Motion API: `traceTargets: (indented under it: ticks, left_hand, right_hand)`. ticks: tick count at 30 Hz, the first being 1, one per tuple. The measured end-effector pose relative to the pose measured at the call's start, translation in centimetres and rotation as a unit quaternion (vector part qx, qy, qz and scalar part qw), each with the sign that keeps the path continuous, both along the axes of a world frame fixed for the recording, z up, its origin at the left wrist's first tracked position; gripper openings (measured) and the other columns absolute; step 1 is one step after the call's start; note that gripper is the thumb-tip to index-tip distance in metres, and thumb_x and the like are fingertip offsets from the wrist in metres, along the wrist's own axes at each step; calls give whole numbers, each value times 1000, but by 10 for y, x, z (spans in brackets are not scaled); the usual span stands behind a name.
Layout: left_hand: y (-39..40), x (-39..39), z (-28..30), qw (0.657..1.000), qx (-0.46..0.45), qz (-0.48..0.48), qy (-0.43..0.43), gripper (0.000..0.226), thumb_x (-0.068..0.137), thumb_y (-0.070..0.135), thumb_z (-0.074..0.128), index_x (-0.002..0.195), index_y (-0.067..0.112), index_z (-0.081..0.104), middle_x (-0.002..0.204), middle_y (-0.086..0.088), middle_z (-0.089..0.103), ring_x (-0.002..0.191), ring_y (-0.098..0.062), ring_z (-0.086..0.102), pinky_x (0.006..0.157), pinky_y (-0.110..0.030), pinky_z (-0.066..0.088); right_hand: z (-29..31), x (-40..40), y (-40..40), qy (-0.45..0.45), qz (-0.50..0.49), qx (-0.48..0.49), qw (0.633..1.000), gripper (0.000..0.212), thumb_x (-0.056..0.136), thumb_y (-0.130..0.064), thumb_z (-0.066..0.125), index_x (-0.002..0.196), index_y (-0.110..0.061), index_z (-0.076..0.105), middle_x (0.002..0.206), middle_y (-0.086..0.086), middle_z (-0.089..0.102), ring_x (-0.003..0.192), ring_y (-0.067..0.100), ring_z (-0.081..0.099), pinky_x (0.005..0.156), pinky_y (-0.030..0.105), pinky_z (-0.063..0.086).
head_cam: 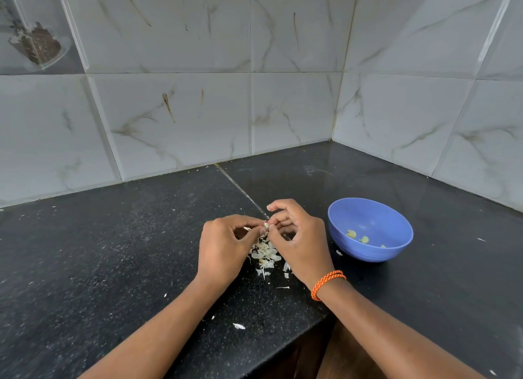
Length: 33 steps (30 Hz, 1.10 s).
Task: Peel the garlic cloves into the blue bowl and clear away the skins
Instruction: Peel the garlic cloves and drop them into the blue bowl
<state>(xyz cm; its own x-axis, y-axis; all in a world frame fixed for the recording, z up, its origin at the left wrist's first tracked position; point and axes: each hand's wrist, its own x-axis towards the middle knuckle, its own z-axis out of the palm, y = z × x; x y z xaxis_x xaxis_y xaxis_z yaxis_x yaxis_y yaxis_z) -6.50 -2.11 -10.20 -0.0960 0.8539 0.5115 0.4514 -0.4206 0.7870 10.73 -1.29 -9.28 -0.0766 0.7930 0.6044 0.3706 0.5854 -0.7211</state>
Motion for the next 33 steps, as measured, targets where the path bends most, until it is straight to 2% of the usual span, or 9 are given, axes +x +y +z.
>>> traceTargets:
  ticks: [3, 6, 9, 12, 16, 21, 24, 28, 33]
  left_hand:
    - [0, 1, -1, 1000, 14, 9, 26, 11, 92, 22, 88, 96, 33, 88, 90, 25, 80, 78, -4, 77, 74, -43, 65]
    - [1, 1, -2, 999, 23, 8, 46, 13, 91, 23, 87, 98, 34, 87, 92, 25, 80, 79, -5, 76, 74, -43, 64]
    - [1, 2, -1, 998, 20, -1, 56, 15, 90, 26, 89, 102, 35, 87, 95, 26, 80, 82, -3, 76, 75, -41, 64]
    - [-2, 4, 1, 997, 27, 8, 67, 24, 89, 25, 90, 111, 34, 85, 92, 25, 79, 78, 0, 76, 74, -38, 65]
    - [-4, 4, 3, 995, 48, -17, 81, 30, 93, 19, 86, 119, 34, 84, 97, 19, 81, 84, 1, 77, 77, -34, 66]
    - [-5, 6, 4, 991, 76, -18, 113, 26, 95, 15, 83, 119, 24, 85, 102, 15, 82, 90, 0, 76, 81, -30, 64]
    - [-4, 6, 5, 994, 68, -26, 86, 24, 94, 14, 84, 116, 24, 86, 97, 16, 81, 87, 0, 76, 79, -29, 63]
    - [-3, 6, 5, 998, 32, -42, 19, 21, 93, 18, 87, 112, 25, 87, 92, 15, 82, 83, -6, 78, 77, -34, 65]
    - [-4, 5, 5, 995, -15, -69, -66, 21, 92, 10, 87, 108, 23, 88, 95, 10, 84, 86, -14, 81, 80, -42, 68]
  right_hand:
    - [-1, -1, 0, -51, -29, 30, 998, 30, 88, -6, 77, 110, -24, 67, 84, -11, 69, 78, 11, 67, 72, 31, 60]
    - [0, -2, 0, -79, -59, 36, 995, 31, 87, -8, 76, 100, -29, 58, 83, -12, 62, 69, 14, 55, 62, 33, 53]
    - [2, -3, -3, -45, -64, 32, 996, 34, 85, -2, 74, 93, -26, 51, 81, -6, 61, 60, 13, 46, 56, 23, 41]
    - [6, -7, -8, 8, -48, 12, 999, 33, 84, 8, 72, 90, -14, 48, 78, 6, 62, 57, 7, 47, 55, 12, 35]
    - [8, -10, -11, 61, -30, -17, 998, 36, 84, 11, 72, 89, -10, 43, 77, 16, 62, 53, 5, 42, 54, 11, 36]
    - [6, -8, -7, 95, -14, -59, 994, 40, 85, 9, 71, 89, -13, 38, 78, 12, 69, 58, 4, 44, 56, 19, 42]
    - [5, -7, -4, 108, -7, -76, 991, 40, 84, 10, 70, 91, -12, 38, 79, 10, 74, 61, 8, 50, 59, 22, 46]
    - [7, -5, -2, 131, 11, -105, 986, 44, 85, 7, 71, 91, -16, 33, 81, 11, 77, 62, 15, 46, 60, 32, 44]
    - [11, -2, -4, 198, 56, -173, 963, 50, 82, 7, 77, 93, -16, 34, 85, 18, 78, 65, 14, 50, 63, 23, 51]
